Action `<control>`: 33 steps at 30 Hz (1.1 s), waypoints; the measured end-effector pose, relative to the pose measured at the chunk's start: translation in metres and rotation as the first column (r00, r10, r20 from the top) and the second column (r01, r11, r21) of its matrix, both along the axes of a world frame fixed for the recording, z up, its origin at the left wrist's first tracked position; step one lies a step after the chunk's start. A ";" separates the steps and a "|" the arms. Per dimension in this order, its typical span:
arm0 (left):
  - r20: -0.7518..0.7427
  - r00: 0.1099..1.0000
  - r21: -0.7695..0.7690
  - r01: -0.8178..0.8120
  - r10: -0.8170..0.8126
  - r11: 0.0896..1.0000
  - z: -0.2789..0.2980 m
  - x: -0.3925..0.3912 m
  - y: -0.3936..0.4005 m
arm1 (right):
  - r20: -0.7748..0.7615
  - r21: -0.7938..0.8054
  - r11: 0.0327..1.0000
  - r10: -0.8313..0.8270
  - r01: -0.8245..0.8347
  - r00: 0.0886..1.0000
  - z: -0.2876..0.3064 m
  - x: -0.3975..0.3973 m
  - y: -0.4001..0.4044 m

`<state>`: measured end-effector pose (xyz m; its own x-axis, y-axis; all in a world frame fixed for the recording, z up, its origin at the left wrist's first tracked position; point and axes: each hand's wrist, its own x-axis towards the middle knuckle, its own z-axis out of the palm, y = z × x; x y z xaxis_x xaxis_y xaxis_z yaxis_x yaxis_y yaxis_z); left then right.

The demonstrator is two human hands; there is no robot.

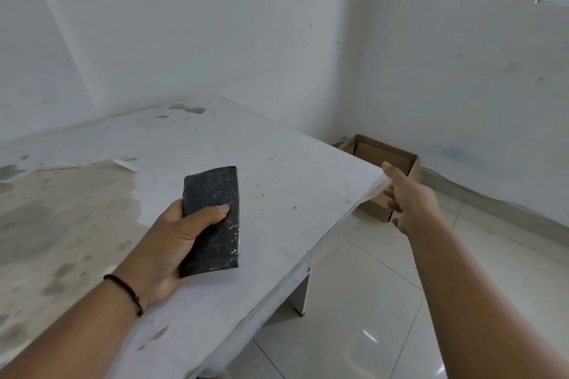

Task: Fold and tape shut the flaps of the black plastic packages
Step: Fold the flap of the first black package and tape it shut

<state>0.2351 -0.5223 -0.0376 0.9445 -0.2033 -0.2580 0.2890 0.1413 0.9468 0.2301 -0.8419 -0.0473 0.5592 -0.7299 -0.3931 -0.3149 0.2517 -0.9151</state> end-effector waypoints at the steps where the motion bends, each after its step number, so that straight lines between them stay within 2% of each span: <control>1: 0.012 1.000 0.021 -0.010 0.010 1.000 0.000 0.000 -0.002 | -0.014 -0.016 1.000 0.010 -0.010 1.000 0.000 0.003 -0.002; 7: 0.110 0.994 0.179 -0.030 0.010 0.983 -0.005 0.001 -0.007 | -0.042 0.001 1.000 0.027 -0.027 0.999 -0.007 0.011 -0.005; 12: 0.133 0.991 0.169 -0.037 0.014 0.985 -0.008 0.001 -0.006 | -0.022 0.015 1.000 0.015 -0.015 1.000 -0.005 0.012 -0.007; 15: 0.133 0.991 0.160 -0.042 0.020 0.986 -0.009 0.001 -0.004 | 0.060 -0.105 0.993 0.064 -0.057 0.996 -0.004 0.014 -0.006; 20: 0.129 0.992 0.137 -0.031 0.014 0.990 -0.010 0.003 -0.003 | 0.060 -0.287 0.958 0.025 -0.006 0.998 0.004 0.016 0.003; 26: 0.115 0.993 0.109 -0.019 0.006 0.994 -0.010 0.003 -0.003 | 0.174 -0.551 0.834 0.084 0.026 0.981 0.010 0.013 0.018; 30: 0.075 0.997 0.035 -0.017 0.015 0.999 -0.005 0.000 0.002 | 0.311 -0.644 0.764 0.216 0.037 0.926 0.037 -0.003 0.035; 33: 0.056 0.998 -0.055 -0.007 0.010 0.998 0.003 -0.003 0.013 | 0.372 -0.635 0.772 0.335 -0.026 0.866 0.063 -0.015 0.053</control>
